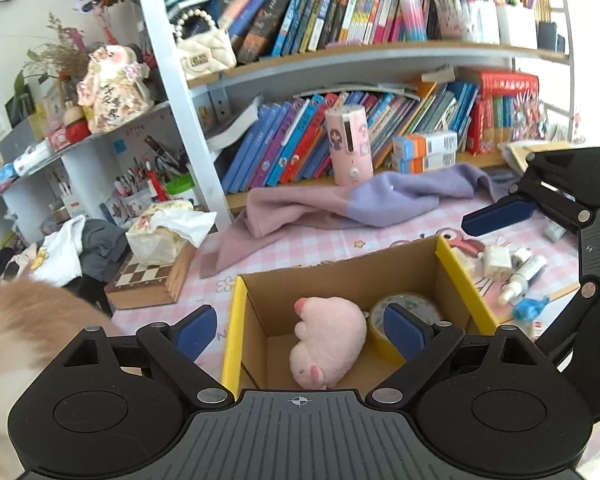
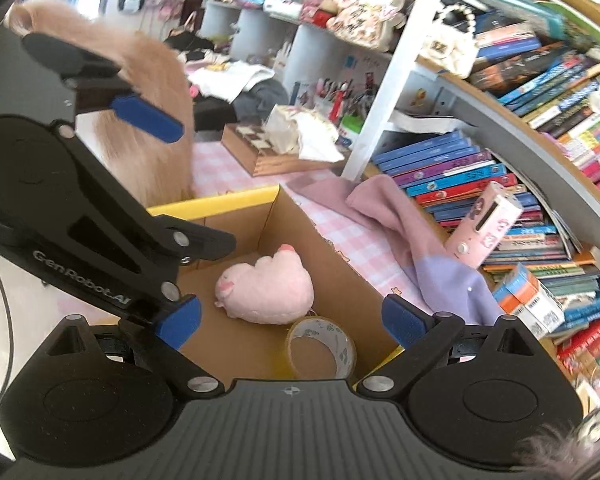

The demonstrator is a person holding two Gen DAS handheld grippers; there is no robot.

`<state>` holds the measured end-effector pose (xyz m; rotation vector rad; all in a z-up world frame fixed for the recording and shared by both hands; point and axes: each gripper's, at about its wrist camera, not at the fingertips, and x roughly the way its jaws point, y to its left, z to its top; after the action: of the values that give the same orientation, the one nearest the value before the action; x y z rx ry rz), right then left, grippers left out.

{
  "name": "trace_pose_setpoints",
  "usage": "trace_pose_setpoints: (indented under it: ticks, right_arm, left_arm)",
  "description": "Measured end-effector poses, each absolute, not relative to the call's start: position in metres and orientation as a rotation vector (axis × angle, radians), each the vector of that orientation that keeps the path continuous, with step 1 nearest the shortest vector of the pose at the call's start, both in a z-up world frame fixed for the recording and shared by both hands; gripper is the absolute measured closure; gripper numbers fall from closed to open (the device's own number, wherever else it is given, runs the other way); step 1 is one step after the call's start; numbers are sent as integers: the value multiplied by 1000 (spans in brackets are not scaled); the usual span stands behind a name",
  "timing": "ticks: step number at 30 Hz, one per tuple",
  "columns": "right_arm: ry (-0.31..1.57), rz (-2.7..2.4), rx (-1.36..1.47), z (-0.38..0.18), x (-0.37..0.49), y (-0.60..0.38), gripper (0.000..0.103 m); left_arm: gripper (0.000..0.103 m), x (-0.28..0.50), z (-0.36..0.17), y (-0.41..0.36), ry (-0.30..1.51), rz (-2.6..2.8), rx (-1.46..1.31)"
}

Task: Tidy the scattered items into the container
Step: 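Open both tools to release the pig and tape inside the box, then withdraw both tools up and away from the yellow box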

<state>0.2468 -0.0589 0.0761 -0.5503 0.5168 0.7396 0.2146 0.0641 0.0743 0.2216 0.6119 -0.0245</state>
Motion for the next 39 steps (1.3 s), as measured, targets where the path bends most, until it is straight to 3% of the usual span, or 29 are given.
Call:
trace_pose_setpoints:
  ticks: [21, 39]
  right_arm:
    - [459, 523, -283, 90, 126, -107, 5]
    - [479, 275, -134, 45, 43, -136, 6]
  left_arm:
    - [6, 81, 83, 70, 503, 73, 56]
    - [6, 12, 44, 61, 485, 170, 38]
